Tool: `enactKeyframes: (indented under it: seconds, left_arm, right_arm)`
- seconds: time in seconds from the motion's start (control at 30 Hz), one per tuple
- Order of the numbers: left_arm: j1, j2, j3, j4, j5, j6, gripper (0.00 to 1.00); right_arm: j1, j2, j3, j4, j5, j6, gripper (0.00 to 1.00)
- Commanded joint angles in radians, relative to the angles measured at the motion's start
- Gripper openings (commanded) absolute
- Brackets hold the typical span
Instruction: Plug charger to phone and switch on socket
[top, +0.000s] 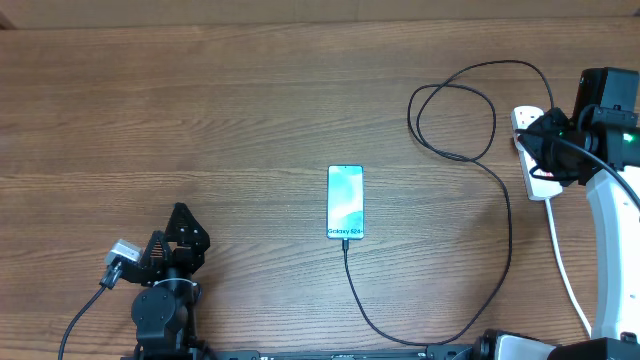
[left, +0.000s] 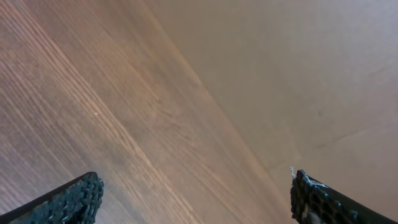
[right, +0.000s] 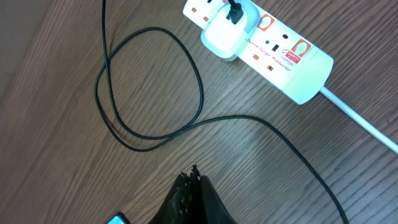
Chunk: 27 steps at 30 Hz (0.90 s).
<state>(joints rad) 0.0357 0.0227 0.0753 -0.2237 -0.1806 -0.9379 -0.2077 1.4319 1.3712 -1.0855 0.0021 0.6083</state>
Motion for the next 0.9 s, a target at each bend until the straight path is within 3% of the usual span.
enactKeyframes:
  seconds: [0.0, 0.1, 0.27, 0.63, 0.87]
  left_arm:
    - [0.010, 0.005, -0.004, 0.031, -0.018, -0.044, 1.00]
    - [0.010, 0.005, -0.004, 0.098, 0.022, 0.024, 1.00]
    - [0.010, 0.005, -0.004, 0.214, 0.151, 0.338, 0.99]
    - [0.010, 0.005, -0.005, 0.057, 0.314, 0.634, 1.00]
    - [0.010, 0.010, -0.003, -0.010, 0.304, 0.737, 1.00]
  right_arm:
    - [0.000, 0.002, 0.003, 0.005, 0.007, -0.037, 0.04]
    - [0.000, 0.002, 0.003, 0.003, 0.007, -0.037, 0.04]
    - [-0.005, 0.002, 0.004, 0.003, 0.007, -0.032, 0.04]
    - [-0.190, 0.004, 0.004, -0.044, 0.007, 0.046, 0.04]
    - [-0.248, 0.054, 0.004, -0.025, 0.006, 0.012, 0.04]
